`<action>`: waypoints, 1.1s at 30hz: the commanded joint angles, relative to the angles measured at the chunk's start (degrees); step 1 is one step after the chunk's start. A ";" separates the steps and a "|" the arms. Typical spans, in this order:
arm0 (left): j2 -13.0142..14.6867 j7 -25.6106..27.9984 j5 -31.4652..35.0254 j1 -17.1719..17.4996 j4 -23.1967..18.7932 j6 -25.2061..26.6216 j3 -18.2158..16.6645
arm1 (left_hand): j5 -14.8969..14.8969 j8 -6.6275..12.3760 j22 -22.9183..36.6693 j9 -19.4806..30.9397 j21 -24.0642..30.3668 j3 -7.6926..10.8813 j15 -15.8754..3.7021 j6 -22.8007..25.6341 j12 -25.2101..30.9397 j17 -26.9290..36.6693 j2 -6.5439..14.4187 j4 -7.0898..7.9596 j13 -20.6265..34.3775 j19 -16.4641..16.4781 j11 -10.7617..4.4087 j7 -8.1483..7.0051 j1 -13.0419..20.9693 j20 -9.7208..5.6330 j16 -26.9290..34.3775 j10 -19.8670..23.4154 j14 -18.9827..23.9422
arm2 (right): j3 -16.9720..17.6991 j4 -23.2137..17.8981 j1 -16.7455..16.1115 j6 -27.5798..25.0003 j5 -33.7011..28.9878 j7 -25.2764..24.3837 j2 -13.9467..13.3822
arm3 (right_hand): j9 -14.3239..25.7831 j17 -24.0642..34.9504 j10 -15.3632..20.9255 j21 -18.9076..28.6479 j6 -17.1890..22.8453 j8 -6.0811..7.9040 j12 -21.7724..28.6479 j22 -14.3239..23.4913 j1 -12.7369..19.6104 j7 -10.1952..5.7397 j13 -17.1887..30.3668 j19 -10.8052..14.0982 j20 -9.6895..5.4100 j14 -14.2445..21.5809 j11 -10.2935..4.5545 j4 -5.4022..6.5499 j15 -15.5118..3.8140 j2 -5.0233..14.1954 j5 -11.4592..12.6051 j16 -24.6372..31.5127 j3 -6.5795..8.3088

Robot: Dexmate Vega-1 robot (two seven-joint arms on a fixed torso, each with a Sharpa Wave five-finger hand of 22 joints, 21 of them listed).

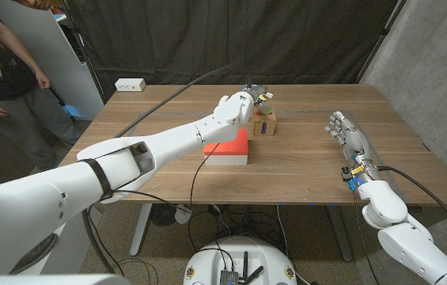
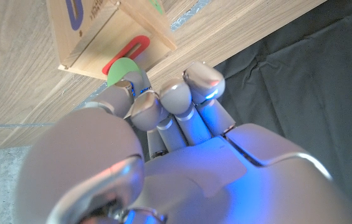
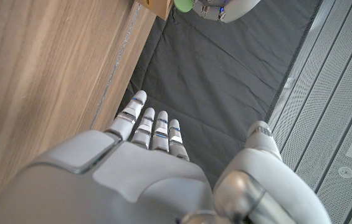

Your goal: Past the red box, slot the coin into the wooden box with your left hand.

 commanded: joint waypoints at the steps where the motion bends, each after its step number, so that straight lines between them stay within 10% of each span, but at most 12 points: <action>1: -0.32 1.35 -0.21 0.17 0.77 -0.15 -0.35 | 0.33 7.13 0.17 0.81 0.12 -0.17 -0.11 5.24 0.21 0.31 0.49 0.11 0.46 -0.18 0.07 2.26 0.04 -1.52 -0.12 -0.33 0.09 | -0.29 0.30 0.29 -0.34 0.12 -0.10 0.06 | 0.24 -0.01 0.55 0.07 0.08 0.04 0.23 0.13 0.73 0.09 0.23 0.29 0.16 0.05 0.02 0.00 0.07 0.16 -0.06 0.23 0.40; 33: -0.73 0.65 -0.40 -0.50 1.51 -0.05 0.37 | 0.33 6.81 0.14 0.91 0.11 -0.27 -0.12 5.44 -0.14 0.17 0.40 0.14 -0.07 -0.20 0.05 2.25 0.42 -1.51 -0.20 -0.27 -0.10 | -0.63 0.94 0.93 0.01 0.24 -0.05 -0.11 | 0.24 -0.01 0.54 0.07 0.08 0.04 0.23 0.13 0.73 0.12 0.23 0.28 0.17 0.02 0.04 0.01 0.11 0.17 -0.07 0.21 0.39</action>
